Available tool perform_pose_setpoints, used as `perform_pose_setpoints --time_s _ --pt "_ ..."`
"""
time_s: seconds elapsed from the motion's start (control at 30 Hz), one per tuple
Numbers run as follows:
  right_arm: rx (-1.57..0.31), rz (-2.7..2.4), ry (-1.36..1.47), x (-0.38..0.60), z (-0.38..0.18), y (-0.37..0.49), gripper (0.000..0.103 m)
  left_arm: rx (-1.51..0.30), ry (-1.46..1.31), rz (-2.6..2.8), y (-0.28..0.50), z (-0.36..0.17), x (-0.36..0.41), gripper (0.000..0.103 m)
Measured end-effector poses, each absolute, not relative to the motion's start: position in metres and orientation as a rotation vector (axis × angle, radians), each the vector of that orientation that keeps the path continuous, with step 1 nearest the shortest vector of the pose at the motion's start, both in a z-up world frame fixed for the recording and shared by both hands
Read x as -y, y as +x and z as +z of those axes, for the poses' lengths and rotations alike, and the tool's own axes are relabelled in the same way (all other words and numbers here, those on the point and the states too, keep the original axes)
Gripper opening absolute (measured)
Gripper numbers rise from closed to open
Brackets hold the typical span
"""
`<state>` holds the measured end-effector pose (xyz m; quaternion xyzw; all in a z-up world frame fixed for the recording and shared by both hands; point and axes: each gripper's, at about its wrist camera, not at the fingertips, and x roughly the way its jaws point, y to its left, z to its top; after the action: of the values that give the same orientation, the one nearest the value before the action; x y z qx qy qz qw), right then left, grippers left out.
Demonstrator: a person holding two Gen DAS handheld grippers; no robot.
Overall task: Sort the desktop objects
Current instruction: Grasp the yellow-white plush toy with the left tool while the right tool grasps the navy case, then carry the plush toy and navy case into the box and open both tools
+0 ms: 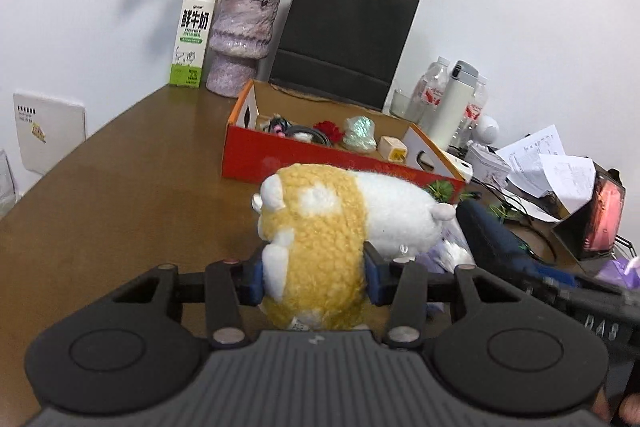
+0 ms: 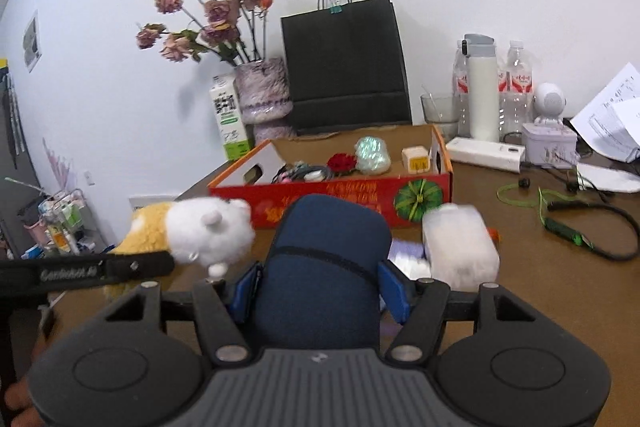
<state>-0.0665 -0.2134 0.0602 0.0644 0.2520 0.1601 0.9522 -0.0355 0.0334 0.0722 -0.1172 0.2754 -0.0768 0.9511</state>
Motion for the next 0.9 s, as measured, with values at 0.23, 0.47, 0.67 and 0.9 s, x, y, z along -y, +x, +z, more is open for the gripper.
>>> perform_pose_setpoints --time_s 0.23,0.47,0.67,0.9 --pt "-0.505 0.317 0.068 0.207 0.061 -0.102 0.062 -0.557 -0.238 -0.192 -0.046 0.074 -0.023 0.046" --pt "-0.498 0.335 0.159 0.224 0.076 -0.071 0.062 -0.521 -0.235 -0.209 -0.002 0.093 -0.021 0.046" --pt "-0.442 0.271 0.122 0.233 0.113 -0.014 0.062 -0.528 -0.208 -0.260 0.087 0.129 -0.018 0.047" --pt "-0.642 0.242 0.065 0.230 0.129 0.153 0.062 -0.787 -0.150 -0.281 0.243 0.110 0.018 0.047"
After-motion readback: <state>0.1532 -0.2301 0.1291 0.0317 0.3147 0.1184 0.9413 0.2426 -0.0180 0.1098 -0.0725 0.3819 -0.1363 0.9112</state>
